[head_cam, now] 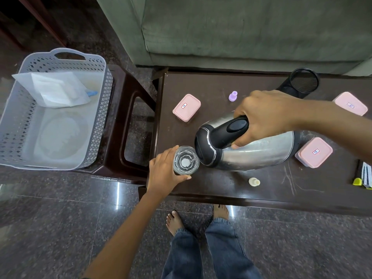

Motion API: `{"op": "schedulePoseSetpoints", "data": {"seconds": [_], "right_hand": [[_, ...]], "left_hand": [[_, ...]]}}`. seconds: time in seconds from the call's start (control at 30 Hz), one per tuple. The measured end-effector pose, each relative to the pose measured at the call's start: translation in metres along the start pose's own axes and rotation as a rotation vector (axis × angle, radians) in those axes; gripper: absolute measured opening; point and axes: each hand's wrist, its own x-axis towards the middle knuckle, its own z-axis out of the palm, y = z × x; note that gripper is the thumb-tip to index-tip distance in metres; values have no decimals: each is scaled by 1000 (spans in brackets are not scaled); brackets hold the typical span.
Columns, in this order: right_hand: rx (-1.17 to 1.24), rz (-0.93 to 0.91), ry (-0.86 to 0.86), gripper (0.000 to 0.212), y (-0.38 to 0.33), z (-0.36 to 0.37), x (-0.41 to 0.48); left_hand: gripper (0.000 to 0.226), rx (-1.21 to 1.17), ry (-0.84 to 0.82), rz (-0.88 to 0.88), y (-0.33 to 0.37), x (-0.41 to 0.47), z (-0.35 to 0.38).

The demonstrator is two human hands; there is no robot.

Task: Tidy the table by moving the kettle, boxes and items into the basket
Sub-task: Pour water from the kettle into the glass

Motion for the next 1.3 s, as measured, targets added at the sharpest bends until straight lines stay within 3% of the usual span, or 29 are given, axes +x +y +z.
{"op": "schedulePoseSetpoints", "data": {"seconds": [1.3], "right_hand": [[6, -1, 0, 47, -1, 0, 0]], "left_hand": [[98, -50, -6, -28, 0, 0, 1]]}}
